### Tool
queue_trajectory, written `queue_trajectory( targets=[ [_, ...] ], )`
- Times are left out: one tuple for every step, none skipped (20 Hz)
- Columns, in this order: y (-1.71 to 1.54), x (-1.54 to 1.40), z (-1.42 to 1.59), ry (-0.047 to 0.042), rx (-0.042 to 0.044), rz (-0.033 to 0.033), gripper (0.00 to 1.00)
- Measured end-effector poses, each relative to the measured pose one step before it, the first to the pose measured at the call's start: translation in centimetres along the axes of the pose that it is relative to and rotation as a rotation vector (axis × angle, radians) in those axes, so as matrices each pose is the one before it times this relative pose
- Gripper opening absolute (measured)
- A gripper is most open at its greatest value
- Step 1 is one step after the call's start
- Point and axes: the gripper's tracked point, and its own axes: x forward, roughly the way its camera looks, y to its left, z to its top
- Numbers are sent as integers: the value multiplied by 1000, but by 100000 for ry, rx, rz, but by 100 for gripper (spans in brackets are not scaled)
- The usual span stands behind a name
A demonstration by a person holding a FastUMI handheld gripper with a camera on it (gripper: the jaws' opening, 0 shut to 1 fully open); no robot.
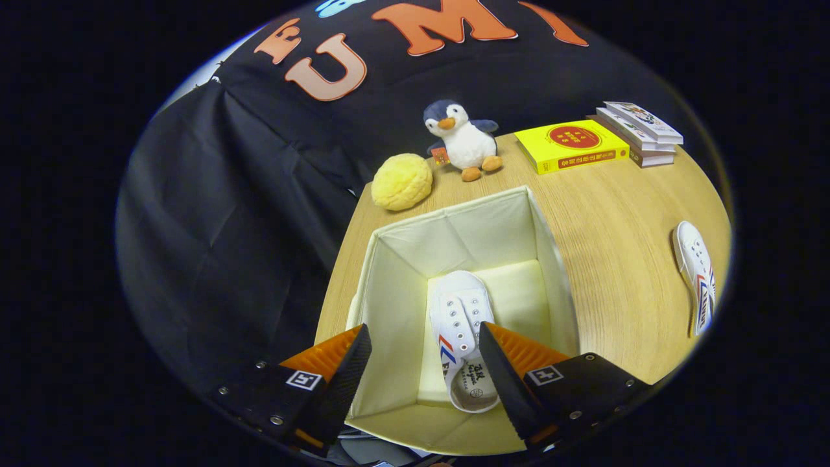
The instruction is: Open the storage box then place both shoes into the box .Put the left shoe in first, then the right shoe, with the right side of both shoes facing outward in a uniform manner.
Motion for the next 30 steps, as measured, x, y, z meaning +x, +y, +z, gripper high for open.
queue_trajectory(
  targets=[
    [-266, -803, 752, -2164, -970, 131, 98],
    [-420, -803, 719, -2170, -498, -57, 98],
    [-399, -718, 826, -2263, -52, 189, 99],
    [-644, -700, 793, -2143, 290, -296, 99],
    [-912, -646, 686, -1914, 254, -911, 99],
    [-1306, -724, 657, -1825, 189, -1784, 99],
    [-1353, -492, 448, -1320, 220, -2041, 98],
    [-1435, -543, 395, -1086, 419, -2148, 99],
    [-1529, -415, 286, -898, 765, -2104, 98],
    [-1611, -406, 308, -681, 1151, -2248, 98],
    [-1611, -382, 296, -417, 1202, -2103, 99],
    [-1661, -341, 230, -570, 916, -2104, 98],
    [-1675, -271, 308, -358, 765, -2280, 98],
    [-1718, -328, 359, -569, 800, -2313, 98],
    [-1596, -177, 428, -679, 800, -2276, 98],
    [-1662, -194, 486, -675, 580, -2139, 98],
    [-1552, -108, 373, -517, 373, -2012, 98],
    [-1549, -181, 176, -178, 467, -2001, 99],
    [-1544, -81, 201, 162, 214, -2130, 99],
    [-1652, -54, 6, 335, 213, -1887, 98],
    [-1459, 12, 47, 499, 462, -1446, 98],
    [-1351, 208, -103, 889, 621, -1174, 98],
    [-1238, 150, -100, 1063, 786, -814, 99],
    [-1362, 234, -99, 1136, 552, -1135, 99],
    [-1261, 249, -88, 962, 329, -1168, 97],
    [-1244, 273, -123, 1138, 107, -1022, 97],
    [-1053, 333, -128, 1135, 81, -737, 95],
    [-856, 361, -211, 1277, -27, -372, 93],
    [-768, 494, -260, 1823, -409, -129, 89],
    [-760, 560, -361, 1735, -897, -161, 86]
  ],
)
